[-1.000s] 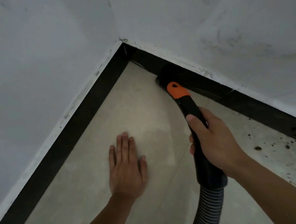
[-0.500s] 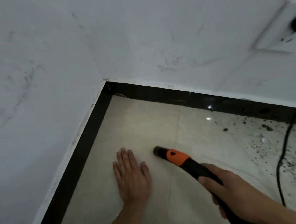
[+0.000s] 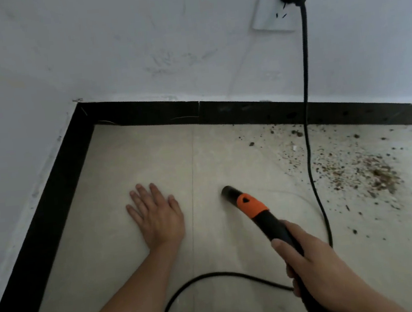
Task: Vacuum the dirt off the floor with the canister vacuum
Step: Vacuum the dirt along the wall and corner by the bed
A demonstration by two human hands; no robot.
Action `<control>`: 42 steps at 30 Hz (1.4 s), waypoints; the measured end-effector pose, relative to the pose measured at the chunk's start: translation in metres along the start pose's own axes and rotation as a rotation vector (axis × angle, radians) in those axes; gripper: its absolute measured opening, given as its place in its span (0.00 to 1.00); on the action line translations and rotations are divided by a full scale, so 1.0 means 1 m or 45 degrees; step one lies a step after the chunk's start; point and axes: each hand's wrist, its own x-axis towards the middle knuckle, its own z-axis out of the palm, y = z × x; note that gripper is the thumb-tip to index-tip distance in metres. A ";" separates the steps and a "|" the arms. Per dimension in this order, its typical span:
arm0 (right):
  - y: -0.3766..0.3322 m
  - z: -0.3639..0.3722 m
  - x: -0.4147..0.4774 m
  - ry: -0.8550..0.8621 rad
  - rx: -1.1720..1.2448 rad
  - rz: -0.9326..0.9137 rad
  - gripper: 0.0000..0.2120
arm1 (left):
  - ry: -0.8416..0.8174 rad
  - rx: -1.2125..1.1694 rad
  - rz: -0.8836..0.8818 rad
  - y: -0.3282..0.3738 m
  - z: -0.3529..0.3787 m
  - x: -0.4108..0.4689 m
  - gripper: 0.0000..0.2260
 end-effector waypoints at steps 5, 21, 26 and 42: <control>-0.013 0.001 0.035 0.129 0.000 -0.105 0.15 | -0.025 0.066 0.112 0.021 0.005 0.013 0.27; -0.104 -0.008 0.148 -0.075 0.003 -0.230 0.16 | -0.002 0.113 0.249 0.047 0.010 0.071 0.28; -0.099 -0.011 0.144 -0.154 0.044 -0.199 0.14 | -0.019 0.161 0.276 0.047 0.007 0.078 0.30; -0.052 -0.013 0.116 0.285 0.154 -0.076 0.14 | -0.010 0.152 0.627 0.061 0.014 0.102 0.30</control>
